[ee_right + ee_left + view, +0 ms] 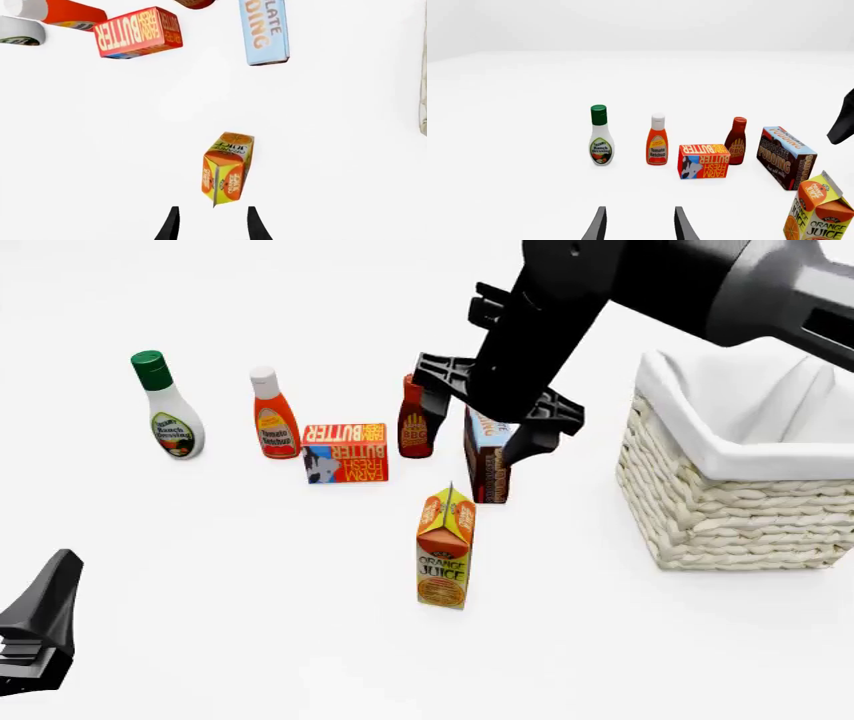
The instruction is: Pick the orange juice and place it in the basket.
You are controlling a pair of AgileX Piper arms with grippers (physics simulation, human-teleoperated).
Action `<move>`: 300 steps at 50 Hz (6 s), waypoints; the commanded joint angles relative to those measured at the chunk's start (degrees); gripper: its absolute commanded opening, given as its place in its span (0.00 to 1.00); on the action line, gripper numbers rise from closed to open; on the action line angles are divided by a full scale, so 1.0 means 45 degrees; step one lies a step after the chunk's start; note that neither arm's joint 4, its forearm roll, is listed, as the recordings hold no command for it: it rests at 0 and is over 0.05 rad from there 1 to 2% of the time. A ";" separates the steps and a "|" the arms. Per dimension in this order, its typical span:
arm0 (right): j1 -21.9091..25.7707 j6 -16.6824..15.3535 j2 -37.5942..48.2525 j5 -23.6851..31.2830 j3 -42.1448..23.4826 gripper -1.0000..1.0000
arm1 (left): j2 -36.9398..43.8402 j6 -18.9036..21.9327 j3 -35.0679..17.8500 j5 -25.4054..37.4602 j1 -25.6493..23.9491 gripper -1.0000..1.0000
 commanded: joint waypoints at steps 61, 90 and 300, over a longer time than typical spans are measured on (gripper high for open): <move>-0.0090 -0.0691 0.1883 0.0000 0.0158 1.00 | -0.0024 0.0000 0.0012 0.0008 -0.0006 1.00; 0.0217 -0.0351 0.2064 0.0000 0.0127 1.00 | -0.0027 -0.0001 0.0012 0.0010 -0.0002 1.00; 0.1010 -0.4538 0.1152 0.0000 -0.0089 0.00 | -0.0023 0.0001 0.0012 0.0008 -0.0003 1.00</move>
